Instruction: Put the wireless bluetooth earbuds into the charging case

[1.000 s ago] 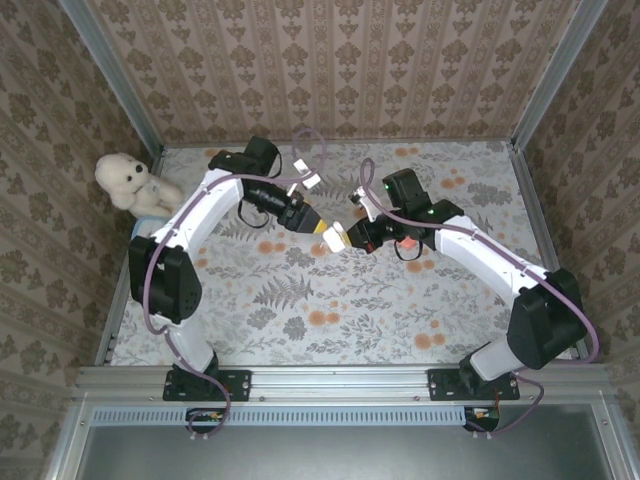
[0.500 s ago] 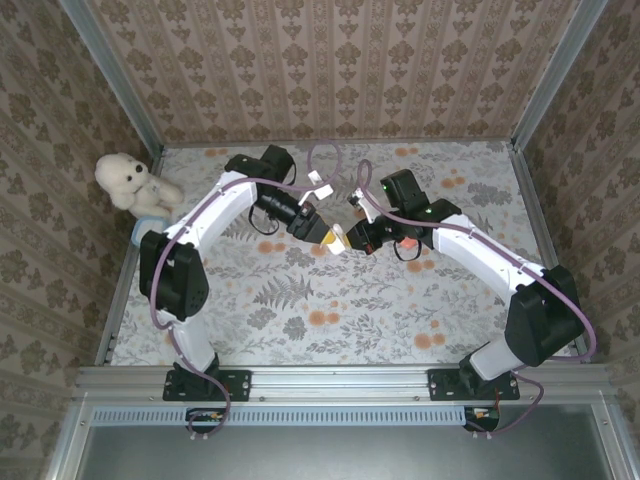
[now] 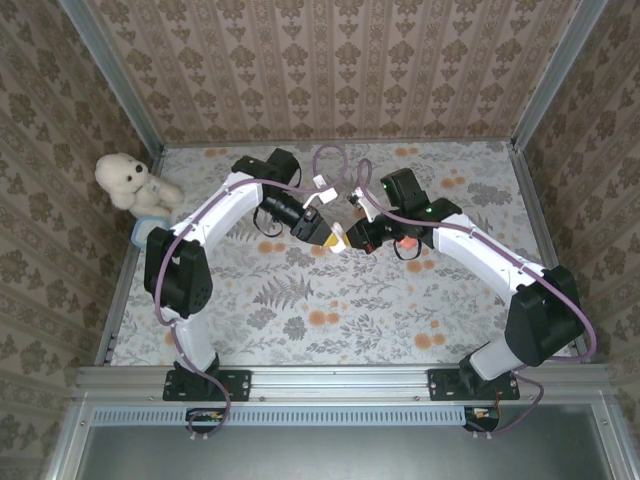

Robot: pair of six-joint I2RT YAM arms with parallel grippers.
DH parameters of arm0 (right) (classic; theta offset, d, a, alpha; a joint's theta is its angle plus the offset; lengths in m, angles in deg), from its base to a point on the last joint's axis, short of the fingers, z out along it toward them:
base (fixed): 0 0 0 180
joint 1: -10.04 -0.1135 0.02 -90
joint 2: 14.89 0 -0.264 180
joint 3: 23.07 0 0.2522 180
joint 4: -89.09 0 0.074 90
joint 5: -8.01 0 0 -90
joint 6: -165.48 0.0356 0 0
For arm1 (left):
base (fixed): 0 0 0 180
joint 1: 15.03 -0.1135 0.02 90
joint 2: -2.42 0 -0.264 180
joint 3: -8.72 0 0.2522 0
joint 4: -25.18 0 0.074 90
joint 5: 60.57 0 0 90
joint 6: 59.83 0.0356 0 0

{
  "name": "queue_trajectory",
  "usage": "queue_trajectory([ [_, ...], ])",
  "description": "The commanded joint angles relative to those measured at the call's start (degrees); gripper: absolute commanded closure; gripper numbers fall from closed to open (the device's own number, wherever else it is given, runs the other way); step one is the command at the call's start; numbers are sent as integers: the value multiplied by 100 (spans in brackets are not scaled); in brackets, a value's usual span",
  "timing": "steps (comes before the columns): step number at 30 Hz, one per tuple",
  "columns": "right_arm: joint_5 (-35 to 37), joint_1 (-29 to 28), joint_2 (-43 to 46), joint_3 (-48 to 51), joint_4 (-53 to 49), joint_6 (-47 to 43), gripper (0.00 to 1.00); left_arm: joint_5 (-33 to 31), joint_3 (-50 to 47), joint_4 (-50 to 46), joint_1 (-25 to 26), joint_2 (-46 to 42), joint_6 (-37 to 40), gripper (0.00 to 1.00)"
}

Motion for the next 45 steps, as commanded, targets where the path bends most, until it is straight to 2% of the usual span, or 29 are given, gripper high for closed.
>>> queue_trajectory([
  [1, -127, -33, -60, -163, 21, -76, 100, 317, -13, -51, 46, 73, 140, 62],
  [9, -100, -29, -19, -164, 0, -76, 100, 431, -57, 46, 19, 94, 121, 79],
  [14, -1, -16, 110, -148, 33, 26, 98, 462, -199, 321, -15, -10, -15, 93],
  [16, 68, 37, 251, -65, 114, 177, 82, 397, -357, 662, -65, -175, -221, 99],
  [18, 112, 161, 498, 77, 218, 418, 58, 251, -690, 1367, -157, -511, -645, 100],
  [20, 289, 249, 815, 242, 310, 703, 43, 124, -1151, 2296, -272, -960, -1166, 100],
  [22, 565, 288, 1063, 384, 329, 1049, 36, -82, -1675, 3355, -374, -1466, -1720, 100],
  [27, 1423, 278, 1290, 784, 402, 2274, 31, -1128, -2893, 5561, -376, -2647, -2676, 100],
  [34, 2476, -57, 961, 941, 382, 3607, 30, -3008, -4559, 8243, -218, -3710, -3079, 100],
  [40, 3191, -511, -3, 545, 151, 4529, 30, -4354, -5820, 10607, 78, -3945, -3075, 100],
  [45, 3682, -974, -843, -75, -99, 5447, 31, -5607, -6400, 12061, 125, -3768, -3420, 100],
])
